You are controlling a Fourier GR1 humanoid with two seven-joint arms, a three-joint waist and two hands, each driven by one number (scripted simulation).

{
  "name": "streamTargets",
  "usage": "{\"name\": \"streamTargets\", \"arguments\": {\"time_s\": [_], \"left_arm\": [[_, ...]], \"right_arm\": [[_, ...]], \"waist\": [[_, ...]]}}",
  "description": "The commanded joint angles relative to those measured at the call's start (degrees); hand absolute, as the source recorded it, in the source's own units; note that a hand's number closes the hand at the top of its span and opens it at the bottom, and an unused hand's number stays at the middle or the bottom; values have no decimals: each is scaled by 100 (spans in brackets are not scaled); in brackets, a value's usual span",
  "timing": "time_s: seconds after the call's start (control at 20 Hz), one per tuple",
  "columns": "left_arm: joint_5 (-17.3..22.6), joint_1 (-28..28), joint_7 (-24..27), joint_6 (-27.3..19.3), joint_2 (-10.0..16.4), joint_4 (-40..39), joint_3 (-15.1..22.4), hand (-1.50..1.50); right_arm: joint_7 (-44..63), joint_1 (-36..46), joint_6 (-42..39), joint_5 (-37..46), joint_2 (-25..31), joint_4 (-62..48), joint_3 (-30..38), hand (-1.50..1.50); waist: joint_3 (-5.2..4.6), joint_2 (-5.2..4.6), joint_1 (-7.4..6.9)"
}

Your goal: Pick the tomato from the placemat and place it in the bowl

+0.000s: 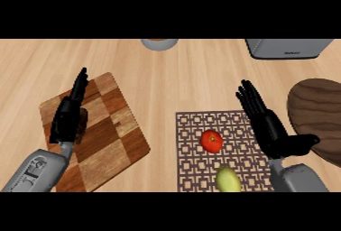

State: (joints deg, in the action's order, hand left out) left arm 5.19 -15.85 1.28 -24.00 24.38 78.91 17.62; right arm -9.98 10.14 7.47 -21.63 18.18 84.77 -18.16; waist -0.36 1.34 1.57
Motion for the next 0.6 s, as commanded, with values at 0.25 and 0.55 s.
{"name": "streamTargets", "arguments": {"time_s": [0.25,0.55], "left_arm": [[-27,133,-331,14,404,669,-525,0],[153,336,-424,209,285,749,-532,0]], "right_arm": [[-1489,-382,-2682,-1474,700,-752,1276,150],[-3499,-1045,-1460,-381,255,-1968,1883,-150]], "waist": [[54,-135,-235],[52,-146,-182]]}}
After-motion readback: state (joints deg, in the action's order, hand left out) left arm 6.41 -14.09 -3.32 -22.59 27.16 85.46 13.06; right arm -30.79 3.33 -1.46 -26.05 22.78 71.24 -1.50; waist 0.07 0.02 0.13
